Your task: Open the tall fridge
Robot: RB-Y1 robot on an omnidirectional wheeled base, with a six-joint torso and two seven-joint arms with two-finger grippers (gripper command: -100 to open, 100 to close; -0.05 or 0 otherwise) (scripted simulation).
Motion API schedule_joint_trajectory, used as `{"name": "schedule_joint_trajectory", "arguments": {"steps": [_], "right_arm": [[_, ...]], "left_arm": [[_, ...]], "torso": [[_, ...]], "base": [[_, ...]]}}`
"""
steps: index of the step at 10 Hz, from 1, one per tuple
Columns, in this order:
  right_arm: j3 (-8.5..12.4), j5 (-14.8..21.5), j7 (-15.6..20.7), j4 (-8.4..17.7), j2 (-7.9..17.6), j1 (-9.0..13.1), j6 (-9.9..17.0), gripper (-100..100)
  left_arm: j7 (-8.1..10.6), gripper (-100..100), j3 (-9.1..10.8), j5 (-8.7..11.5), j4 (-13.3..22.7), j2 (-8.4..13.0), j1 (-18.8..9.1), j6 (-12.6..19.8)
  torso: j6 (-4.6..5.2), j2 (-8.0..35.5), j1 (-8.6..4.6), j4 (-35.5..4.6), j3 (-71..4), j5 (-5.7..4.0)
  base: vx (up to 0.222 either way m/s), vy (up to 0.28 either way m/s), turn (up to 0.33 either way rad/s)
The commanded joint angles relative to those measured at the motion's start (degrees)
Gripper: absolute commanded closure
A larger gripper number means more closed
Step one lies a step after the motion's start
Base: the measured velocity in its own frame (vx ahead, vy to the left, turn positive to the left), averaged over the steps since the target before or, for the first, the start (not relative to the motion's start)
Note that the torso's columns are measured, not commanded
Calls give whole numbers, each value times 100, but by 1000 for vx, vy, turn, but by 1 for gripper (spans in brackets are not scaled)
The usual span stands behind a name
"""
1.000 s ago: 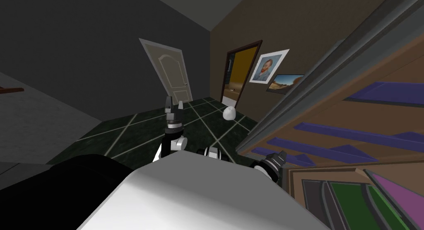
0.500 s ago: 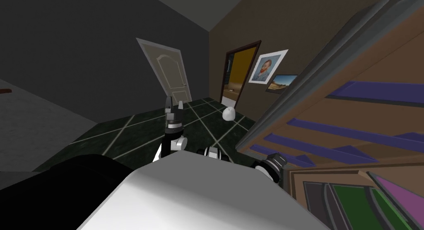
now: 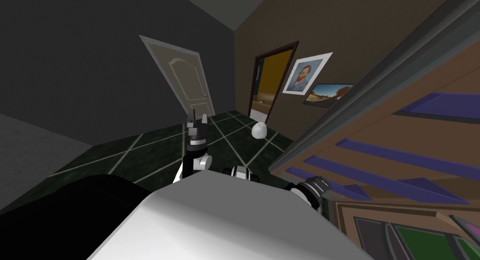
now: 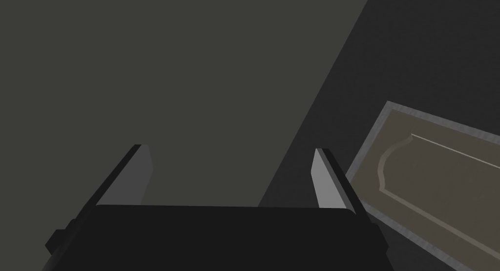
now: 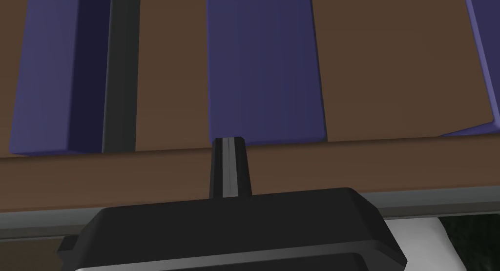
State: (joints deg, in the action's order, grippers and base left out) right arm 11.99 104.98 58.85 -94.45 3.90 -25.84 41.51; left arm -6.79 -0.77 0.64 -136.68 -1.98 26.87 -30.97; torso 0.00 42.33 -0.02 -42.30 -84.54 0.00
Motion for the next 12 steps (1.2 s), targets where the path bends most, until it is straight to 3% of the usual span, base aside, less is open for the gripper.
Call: {"name": "schedule_joint_trajectory", "arguments": {"steps": [1,9,10,11,12], "right_arm": [[76,-168,282,-316,-88,-80,-234,-100],[379,-840,1412,-1579,-438,-400,-1170,-100],[344,-762,1279,-1461,-403,-381,-1072,-100],[348,-767,1298,-1474,-405,-385,-1094,0],[348,-767,1296,-1472,-404,-384,-1092,0]], "left_arm": [[0,0,0,0,0,0,-1,0],[0,0,0,0,1,0,-2,1],[0,0,0,0,1,0,-2,1],[0,0,0,0,1,0,-3,1],[0,0,0,0,1,0,-3,1]], "torso": [[1,33,-10,-8,18,-2],[0,-6,-2,2,-4,-1],[0,-2,-1,1,-1,-1],[-1,3,0,-1,2,-1],[0,4,0,-1,2,0]], "base": [[15,3,-70],[20,5,-75],[16,4,-12],[0,0,0],[0,0,0]]}}
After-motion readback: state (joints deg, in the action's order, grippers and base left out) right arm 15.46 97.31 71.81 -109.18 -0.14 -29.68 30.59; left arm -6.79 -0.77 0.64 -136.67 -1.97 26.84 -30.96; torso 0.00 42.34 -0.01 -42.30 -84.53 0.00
